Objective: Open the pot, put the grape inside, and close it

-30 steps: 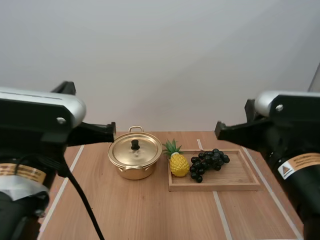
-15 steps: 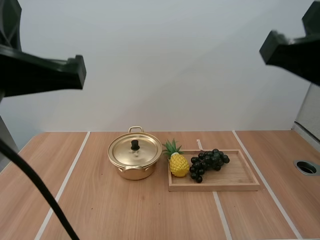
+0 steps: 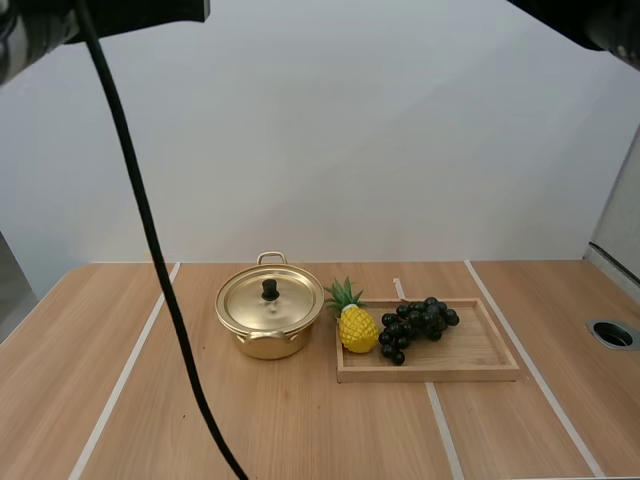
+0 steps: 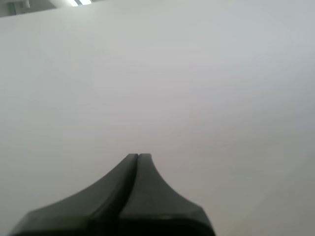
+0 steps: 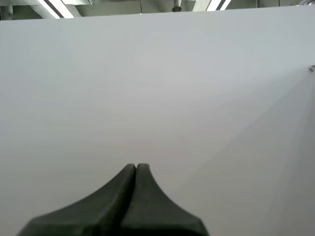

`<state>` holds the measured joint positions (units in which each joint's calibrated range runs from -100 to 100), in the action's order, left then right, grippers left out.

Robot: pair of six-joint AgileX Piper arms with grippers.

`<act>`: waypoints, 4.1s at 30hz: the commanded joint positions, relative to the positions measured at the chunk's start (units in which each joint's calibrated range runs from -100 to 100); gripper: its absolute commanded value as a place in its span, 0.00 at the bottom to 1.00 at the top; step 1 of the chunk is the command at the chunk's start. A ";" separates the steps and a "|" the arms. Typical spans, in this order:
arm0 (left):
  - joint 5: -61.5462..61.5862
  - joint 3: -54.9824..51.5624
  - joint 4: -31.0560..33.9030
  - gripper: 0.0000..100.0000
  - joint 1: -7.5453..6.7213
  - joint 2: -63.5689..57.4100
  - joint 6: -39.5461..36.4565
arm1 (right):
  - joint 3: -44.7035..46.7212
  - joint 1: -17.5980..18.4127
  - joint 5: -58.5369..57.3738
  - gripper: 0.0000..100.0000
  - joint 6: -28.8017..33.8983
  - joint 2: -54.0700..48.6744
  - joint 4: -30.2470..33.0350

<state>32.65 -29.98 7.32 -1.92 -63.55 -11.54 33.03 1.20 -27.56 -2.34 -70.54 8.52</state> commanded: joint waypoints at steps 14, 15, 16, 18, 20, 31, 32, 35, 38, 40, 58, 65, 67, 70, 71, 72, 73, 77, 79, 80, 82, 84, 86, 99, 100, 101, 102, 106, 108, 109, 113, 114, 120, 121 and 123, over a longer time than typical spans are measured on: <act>1.71 4.60 -0.90 0.00 0.09 17.66 0.11 | -1.79 -0.26 -2.58 0.00 -0.25 11.39 0.25; 2.45 4.60 -0.90 0.00 0.09 17.77 0.11 | -1.79 -0.26 -2.58 0.00 -0.25 11.39 0.25; 3.04 4.60 -0.90 0.00 0.09 17.77 0.11 | -1.79 -0.26 -2.58 0.00 -0.25 11.39 0.25; 3.21 4.60 -0.90 0.00 0.09 17.77 0.11 | -1.79 -0.26 -2.58 0.00 -0.25 11.39 0.13; 3.40 4.60 -0.90 0.00 0.09 17.77 -1.08 | -1.79 -0.26 -2.58 0.00 -0.25 11.39 -0.01; 14.56 4.60 -0.65 1.00 0.09 17.77 0.11 | -1.79 -0.26 -10.76 1.00 8.96 11.39 -0.01; 15.12 4.60 -0.65 1.00 0.09 17.77 2.33 | -1.79 -0.26 -11.18 1.00 8.67 11.39 0.13; 18.02 4.60 -1.27 1.00 0.09 17.77 8.35 | -1.79 -0.26 -11.57 1.00 8.67 11.39 0.60; 21.60 4.60 -2.89 1.00 0.09 18.11 15.15 | -1.79 -0.26 -11.04 1.00 8.67 11.39 0.59; 25.44 4.60 -4.34 1.00 0.09 18.93 18.81 | -1.79 -0.26 -10.45 1.00 8.49 11.39 1.17; 52.88 4.60 -19.55 1.00 0.09 42.96 47.90 | -1.79 -0.26 -31.54 1.00 -12.94 11.10 1.29; 56.52 4.60 -23.81 1.00 0.09 46.53 52.35 | -1.79 -0.26 -33.26 1.00 -13.74 11.10 0.79; 58.34 4.60 -26.97 1.00 0.09 46.53 52.64 | -1.79 -0.26 -33.56 1.00 -13.74 11.10 0.79; 59.29 4.60 -29.58 1.00 0.09 46.53 54.97 | -1.79 -0.26 -34.72 1.00 -13.74 11.10 0.79; 59.29 4.60 -29.85 1.00 0.09 46.53 55.81 | -1.79 -0.26 -35.30 1.00 -13.74 11.10 0.79; 59.29 4.60 -29.85 1.00 0.09 46.78 56.40 | -1.79 -0.26 -35.99 1.00 -13.74 11.10 0.79; 59.07 4.60 -29.47 1.00 0.09 47.16 56.70 | -1.79 -0.26 -36.49 1.00 -13.74 11.10 0.79; 54.98 4.70 -27.63 1.00 0.09 49.53 56.83 | -1.79 -0.26 -36.64 1.00 -13.74 11.10 0.79; 54.46 5.29 -27.39 1.00 0.09 51.61 56.83 | -1.79 -0.26 -36.64 1.00 -13.74 11.10 0.79; 55.39 6.04 -27.28 1.00 0.09 52.87 56.73 | -1.79 -0.26 -36.64 1.00 -13.74 11.10 0.79; 56.68 7.79 -26.65 1.00 0.09 55.18 56.04 | -1.79 -0.26 -36.64 1.00 -13.74 11.10 0.79; 58.96 10.38 -26.27 1.00 0.09 57.78 55.51 | -1.79 -0.26 -36.64 1.00 -13.74 11.10 0.79; 61.63 13.15 -26.27 1.00 0.09 59.93 54.65 | -1.79 -0.26 -36.65 1.00 -13.74 11.10 0.25; 64.39 20.55 -17.19 1.00 -2.10 72.39 50.48 | -1.79 -0.26 -36.49 1.00 -13.74 11.10 -0.08; 63.46 20.55 -15.87 1.00 -2.45 73.02 49.97 | -1.79 -0.26 -36.49 1.00 -13.74 11.10 -0.08; 62.52 20.55 -15.37 1.00 -2.75 73.40 49.90 | -1.79 -0.26 -36.49 1.00 -13.74 11.10 -0.08; 62.14 20.55 -15.37 1.00 -2.82 73.84 49.90 | -1.79 -0.26 -36.49 1.00 -13.74 11.10 -0.08; 63.34 21.67 -15.37 1.00 -2.91 75.65 49.90 | -1.79 -0.26 -36.49 1.00 -13.74 11.10 -0.08; 63.56 21.98 -15.37 1.00 -2.91 76.89 49.64 | -1.79 -0.26 -36.49 1.00 -13.74 11.10 -0.08; 63.56 22.08 -15.37 1.00 -2.91 77.28 49.64 | -1.79 -0.26 -36.49 1.00 -13.74 11.10 -0.08; 63.34 22.08 -15.37 1.00 -2.91 78.81 49.31 | -1.79 -0.26 -36.49 1.00 -13.74 11.10 -0.08; 63.02 22.08 -15.37 1.00 -2.91 78.94 49.31 | -1.79 -0.26 -36.49 1.00 -13.74 11.10 -0.08; 63.22 22.08 -15.37 1.00 -2.91 79.67 48.95 | -1.79 -0.26 -36.49 1.00 -13.74 11.10 -0.08; 63.56 22.08 -15.37 1.00 -2.91 79.67 48.95 | -1.79 -0.26 -36.49 1.00 -13.74 11.10 -0.08; 64.89 22.08 -15.37 1.00 -2.91 79.67 48.95 | -1.79 -0.26 -36.49 1.00 -13.74 11.10 -0.08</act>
<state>96.40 -8.22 -7.76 -4.68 15.68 37.85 31.76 1.20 -64.54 -15.60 -58.85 8.53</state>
